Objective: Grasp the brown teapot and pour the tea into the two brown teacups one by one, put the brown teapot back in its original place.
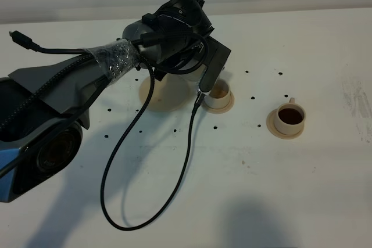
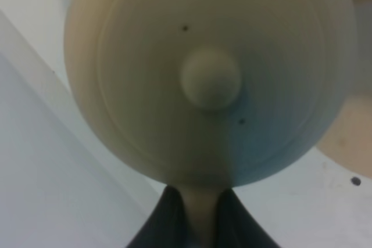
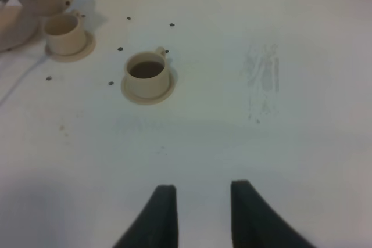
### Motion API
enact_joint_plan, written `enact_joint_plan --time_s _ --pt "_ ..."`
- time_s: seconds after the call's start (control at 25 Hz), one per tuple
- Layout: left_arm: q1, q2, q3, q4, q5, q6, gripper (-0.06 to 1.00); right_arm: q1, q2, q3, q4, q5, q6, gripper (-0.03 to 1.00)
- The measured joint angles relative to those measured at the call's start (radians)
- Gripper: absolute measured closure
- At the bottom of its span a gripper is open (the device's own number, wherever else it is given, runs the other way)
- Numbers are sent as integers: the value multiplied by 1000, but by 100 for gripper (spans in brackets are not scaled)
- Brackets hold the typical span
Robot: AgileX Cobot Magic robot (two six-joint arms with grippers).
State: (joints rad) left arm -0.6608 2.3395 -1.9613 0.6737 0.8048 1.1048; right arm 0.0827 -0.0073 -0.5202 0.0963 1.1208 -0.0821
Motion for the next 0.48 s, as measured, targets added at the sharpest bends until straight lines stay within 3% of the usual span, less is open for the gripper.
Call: enact_joint_plan --time_s 0.48 --pt "-3 1 0 6 -9 136 86 0 0 0 0 0 0 75"
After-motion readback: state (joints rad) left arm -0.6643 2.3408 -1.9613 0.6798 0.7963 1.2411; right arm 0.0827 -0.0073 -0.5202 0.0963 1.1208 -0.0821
